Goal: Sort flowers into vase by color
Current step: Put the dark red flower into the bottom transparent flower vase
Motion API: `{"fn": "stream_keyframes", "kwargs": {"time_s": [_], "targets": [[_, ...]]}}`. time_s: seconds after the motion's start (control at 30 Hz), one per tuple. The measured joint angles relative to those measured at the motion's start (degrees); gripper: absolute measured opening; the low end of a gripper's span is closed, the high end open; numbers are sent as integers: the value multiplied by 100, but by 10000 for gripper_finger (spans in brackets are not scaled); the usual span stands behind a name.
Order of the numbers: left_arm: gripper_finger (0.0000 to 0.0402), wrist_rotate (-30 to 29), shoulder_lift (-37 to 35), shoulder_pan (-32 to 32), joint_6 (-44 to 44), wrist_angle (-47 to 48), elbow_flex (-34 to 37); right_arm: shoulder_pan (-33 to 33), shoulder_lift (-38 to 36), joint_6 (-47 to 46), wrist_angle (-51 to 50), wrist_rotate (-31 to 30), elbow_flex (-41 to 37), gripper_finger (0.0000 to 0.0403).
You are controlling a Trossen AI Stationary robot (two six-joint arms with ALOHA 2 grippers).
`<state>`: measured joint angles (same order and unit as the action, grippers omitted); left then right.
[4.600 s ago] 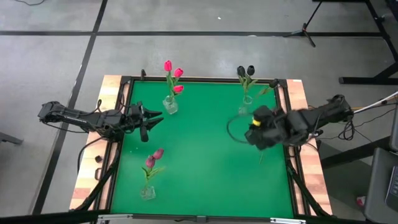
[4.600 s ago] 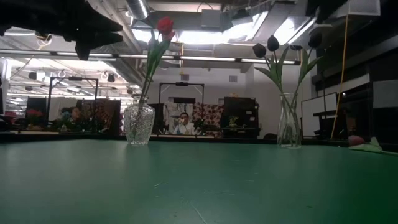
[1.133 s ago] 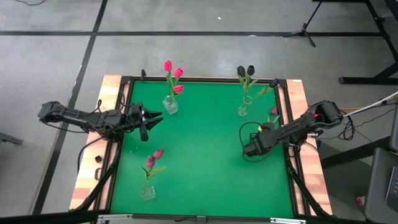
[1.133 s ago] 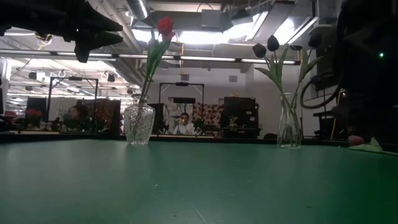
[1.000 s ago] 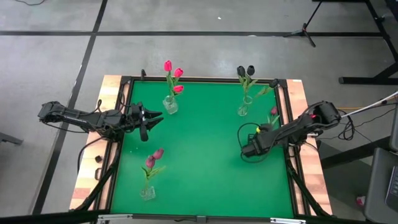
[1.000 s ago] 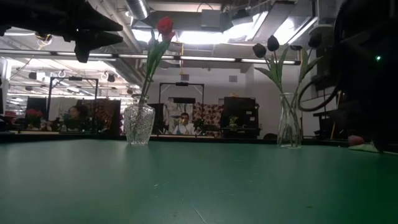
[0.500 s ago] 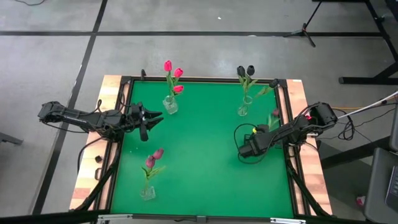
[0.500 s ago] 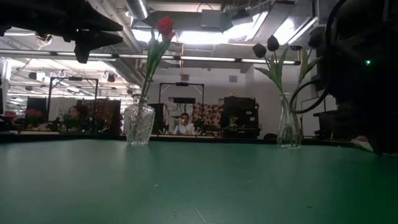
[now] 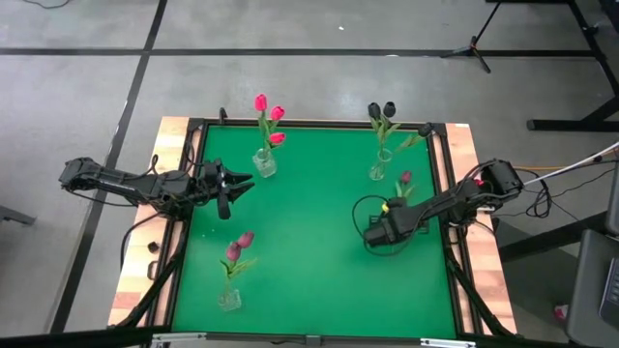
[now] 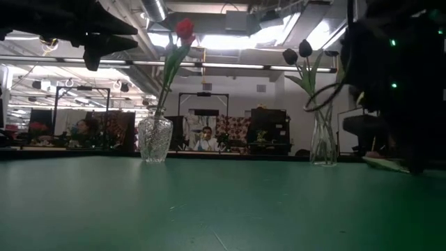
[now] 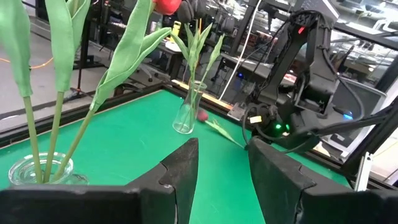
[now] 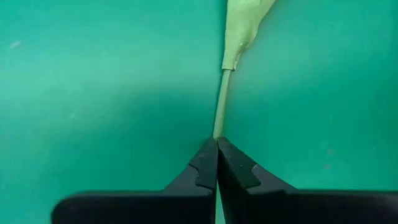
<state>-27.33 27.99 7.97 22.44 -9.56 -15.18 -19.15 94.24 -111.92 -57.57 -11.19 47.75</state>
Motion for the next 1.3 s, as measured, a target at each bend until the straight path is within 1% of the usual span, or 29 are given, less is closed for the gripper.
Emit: {"fn": "stream_keyframes", "kwargs": {"time_s": [0.2, 0.33, 0.4, 0.53, 0.7, 0.8, 0.93, 1.0, 1.1, 1.3], "targets": [[137, 32, 2, 4, 68, 4, 0, -274, 0, 170, -75, 35, 419, 2], [137, 132, 2, 4, 271, 7, 0, -640, 0, 186, 228, -6, 651, 1], [137, 203, 2, 4, 318, 9, 0, -828, 0, 207, 489, -287, 756, 1], [137, 208, 2, 4, 544, 6, -2, -1102, -2, 434, 1115, -1120, 980, 1], [137, 214, 1, 4, 901, 6, -2, -1125, -9, 1042, 1545, -1750, 1190, 1], [137, 216, 2, 4, 1041, 6, -2, -1062, -10, 1339, 1641, -1932, 1269, 0], [137, 304, 2, 4, 1047, 8, -2, -995, -11, 1693, 1662, -1681, 1276, 5], [137, 308, 2, 7, 1043, 13, -2, -995, -11, 1984, 1687, -1518, 1276, 18], [137, 306, 2, 7, 1021, 13, -2, -995, -11, 2109, 1702, -1540, 1276, 54], [137, 302, 2, 5, 1001, 142, -9, -834, 95, 2378, 1672, -1737, 1274, 157]]}}
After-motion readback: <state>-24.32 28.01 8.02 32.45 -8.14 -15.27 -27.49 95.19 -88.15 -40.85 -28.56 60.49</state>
